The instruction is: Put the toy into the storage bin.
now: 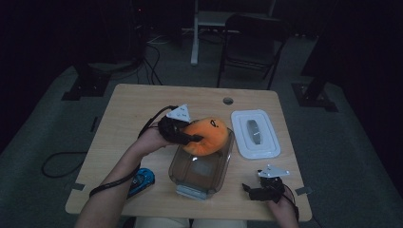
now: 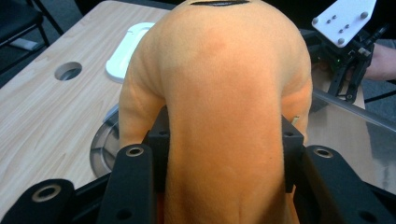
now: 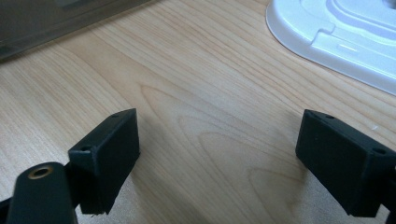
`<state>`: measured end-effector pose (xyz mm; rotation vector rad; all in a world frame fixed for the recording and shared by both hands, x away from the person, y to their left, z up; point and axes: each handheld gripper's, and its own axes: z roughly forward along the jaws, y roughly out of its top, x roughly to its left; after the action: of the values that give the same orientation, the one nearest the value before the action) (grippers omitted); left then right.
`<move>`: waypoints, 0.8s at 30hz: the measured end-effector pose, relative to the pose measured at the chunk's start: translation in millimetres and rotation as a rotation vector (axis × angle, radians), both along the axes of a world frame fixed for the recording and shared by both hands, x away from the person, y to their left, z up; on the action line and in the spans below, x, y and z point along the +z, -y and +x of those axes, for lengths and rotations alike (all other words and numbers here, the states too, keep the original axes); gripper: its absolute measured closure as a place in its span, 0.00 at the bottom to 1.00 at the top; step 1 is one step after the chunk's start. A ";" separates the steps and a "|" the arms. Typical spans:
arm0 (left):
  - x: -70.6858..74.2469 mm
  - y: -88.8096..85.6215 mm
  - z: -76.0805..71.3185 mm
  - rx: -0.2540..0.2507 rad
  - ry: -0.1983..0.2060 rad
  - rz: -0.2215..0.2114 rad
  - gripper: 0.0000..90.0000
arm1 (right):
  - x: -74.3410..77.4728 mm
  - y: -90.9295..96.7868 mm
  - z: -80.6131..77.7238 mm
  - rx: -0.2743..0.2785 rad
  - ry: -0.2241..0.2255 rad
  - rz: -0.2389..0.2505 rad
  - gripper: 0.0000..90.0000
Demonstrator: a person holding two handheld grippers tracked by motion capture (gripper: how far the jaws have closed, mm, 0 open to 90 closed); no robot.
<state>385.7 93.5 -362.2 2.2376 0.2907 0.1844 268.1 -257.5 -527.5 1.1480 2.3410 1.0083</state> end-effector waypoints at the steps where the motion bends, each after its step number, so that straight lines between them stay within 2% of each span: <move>1: -1.2 2.2 1.2 -0.003 -0.004 0.002 0.63 | 0.0 0.0 -0.1 0.000 -0.001 0.000 0.14; 3: -1.9 3.6 1.4 -0.006 -0.007 0.002 0.63 | 0.0 0.0 -0.1 -0.001 -0.001 0.000 0.15; 6: -7.2 12.5 1.6 -0.028 -0.019 0.048 0.63 | 0.0 0.0 -0.1 -0.001 -0.001 0.000 0.14; 9: -10.9 16.2 1.7 -0.022 -0.020 0.064 0.63 | 0.0 0.0 -0.1 0.000 -0.001 0.000 0.14; 11: -14.4 18.3 2.7 -0.020 -0.034 0.082 0.63 | 0.0 0.0 0.0 0.000 0.000 0.000 0.14; 15: -18.8 19.8 3.5 -0.018 -0.055 0.076 0.63 | 0.0 0.0 -0.1 -0.001 -0.002 0.001 0.15; 18: -24.2 21.1 4.4 -0.014 -0.072 0.088 0.63 | 0.0 0.0 -0.1 -0.001 -0.002 0.001 0.15; 22: -26.8 21.8 4.8 -0.013 -0.076 0.096 0.63 | 0.0 -0.1 -0.1 -0.001 -0.002 0.001 0.15; 24: -30.4 23.9 5.6 -0.014 -0.085 0.115 0.62 | 0.0 -0.1 -0.1 -0.001 -0.002 0.001 0.15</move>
<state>391.3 69.7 -392.5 2.3644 0.3172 0.1011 268.0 -257.4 -527.5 1.1506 2.3415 1.0082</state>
